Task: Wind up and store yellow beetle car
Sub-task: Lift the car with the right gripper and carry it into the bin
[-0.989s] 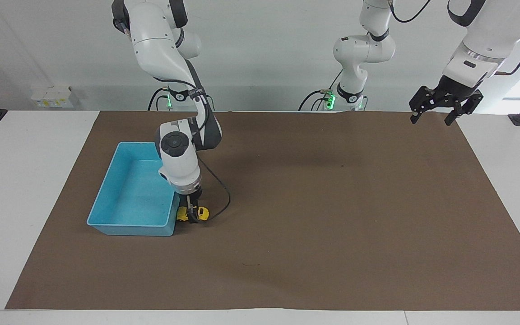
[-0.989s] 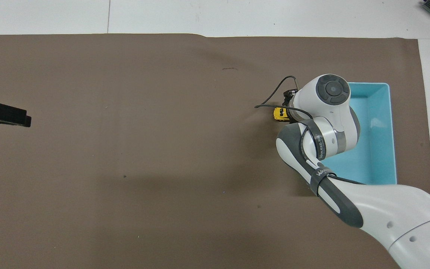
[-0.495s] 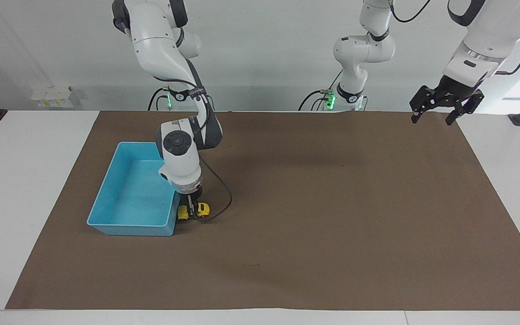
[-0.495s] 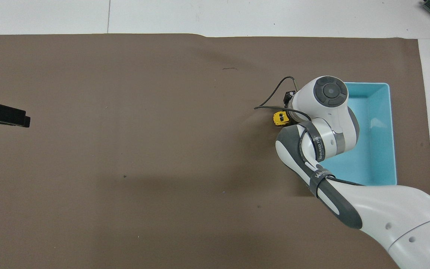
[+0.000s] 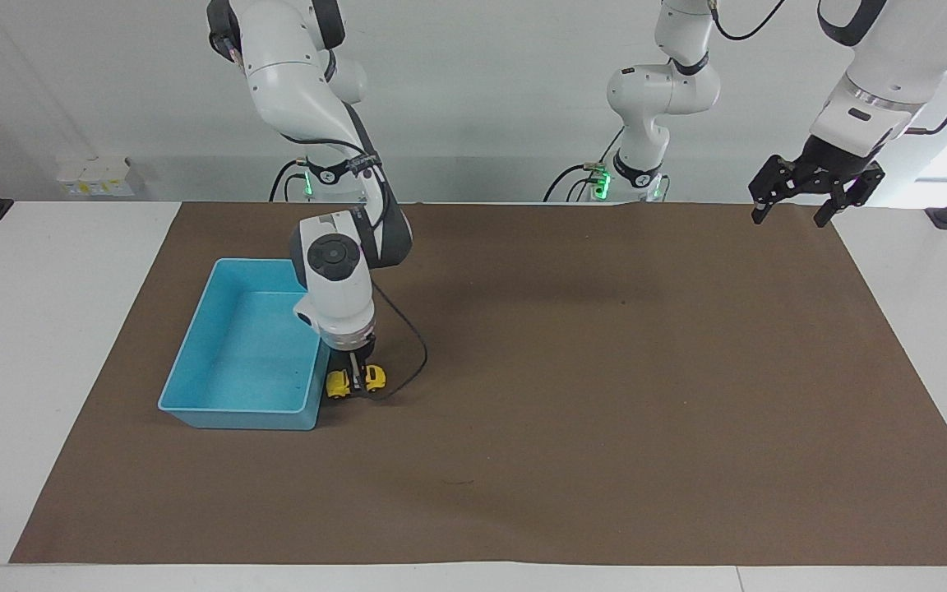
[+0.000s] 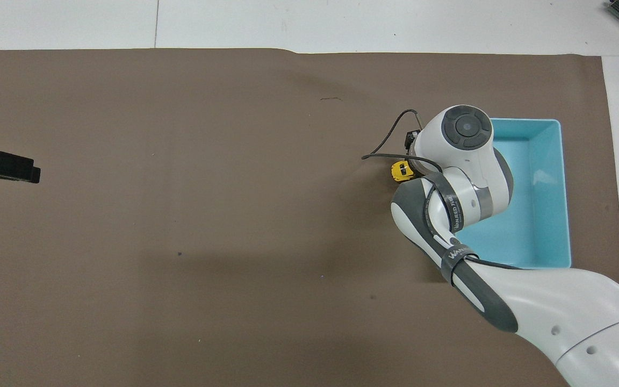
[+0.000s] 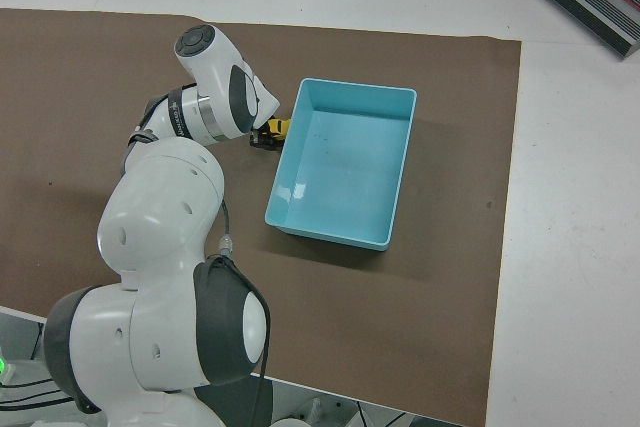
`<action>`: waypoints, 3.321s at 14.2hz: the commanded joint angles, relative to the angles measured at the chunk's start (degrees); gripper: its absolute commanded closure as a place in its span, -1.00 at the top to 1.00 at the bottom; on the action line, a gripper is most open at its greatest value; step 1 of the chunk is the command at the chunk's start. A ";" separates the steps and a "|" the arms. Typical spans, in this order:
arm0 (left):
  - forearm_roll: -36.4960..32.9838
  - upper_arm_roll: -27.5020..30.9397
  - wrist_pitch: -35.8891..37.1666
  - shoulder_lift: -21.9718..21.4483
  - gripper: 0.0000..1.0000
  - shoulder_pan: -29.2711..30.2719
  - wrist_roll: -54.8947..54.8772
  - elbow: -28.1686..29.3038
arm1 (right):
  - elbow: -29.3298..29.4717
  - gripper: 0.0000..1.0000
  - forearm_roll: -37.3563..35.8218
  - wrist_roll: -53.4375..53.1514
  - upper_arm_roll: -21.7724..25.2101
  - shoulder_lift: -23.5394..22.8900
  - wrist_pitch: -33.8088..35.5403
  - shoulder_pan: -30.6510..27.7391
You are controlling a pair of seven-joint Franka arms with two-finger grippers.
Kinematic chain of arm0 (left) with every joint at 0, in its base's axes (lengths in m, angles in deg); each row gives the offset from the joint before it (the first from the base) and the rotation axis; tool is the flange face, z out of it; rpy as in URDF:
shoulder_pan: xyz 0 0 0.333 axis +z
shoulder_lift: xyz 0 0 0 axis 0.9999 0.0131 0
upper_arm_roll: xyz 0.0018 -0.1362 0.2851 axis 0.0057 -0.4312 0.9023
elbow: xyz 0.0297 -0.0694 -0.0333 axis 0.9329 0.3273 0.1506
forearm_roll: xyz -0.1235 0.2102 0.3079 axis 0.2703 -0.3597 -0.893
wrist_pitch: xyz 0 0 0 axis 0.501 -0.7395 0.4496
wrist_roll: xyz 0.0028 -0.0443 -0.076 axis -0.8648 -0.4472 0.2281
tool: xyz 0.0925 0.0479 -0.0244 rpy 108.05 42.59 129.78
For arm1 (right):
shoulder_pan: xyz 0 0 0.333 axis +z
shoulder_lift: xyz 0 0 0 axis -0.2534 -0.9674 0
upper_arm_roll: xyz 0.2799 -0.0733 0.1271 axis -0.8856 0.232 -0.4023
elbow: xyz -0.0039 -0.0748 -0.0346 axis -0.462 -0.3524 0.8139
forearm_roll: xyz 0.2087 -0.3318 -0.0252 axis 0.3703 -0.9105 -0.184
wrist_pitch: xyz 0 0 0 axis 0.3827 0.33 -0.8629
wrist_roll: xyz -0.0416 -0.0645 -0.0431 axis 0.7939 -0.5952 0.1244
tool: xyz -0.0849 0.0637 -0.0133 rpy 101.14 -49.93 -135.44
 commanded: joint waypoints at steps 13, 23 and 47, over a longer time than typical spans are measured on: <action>-0.73 -0.41 1.30 -0.45 1.00 0.64 -0.34 -0.49 | 2.41 -1.00 3.09 17.83 -1.35 11.81 13.01 -0.42; -0.73 -0.41 1.30 -0.45 1.00 0.64 -0.34 -0.49 | 2.32 -1.00 7.14 42.41 -0.73 17.18 18.72 -2.88; -0.73 -0.41 1.30 -0.45 1.00 0.64 -0.34 -0.40 | -8.47 -1.00 6.87 91.86 -0.73 19.90 12.42 -16.85</action>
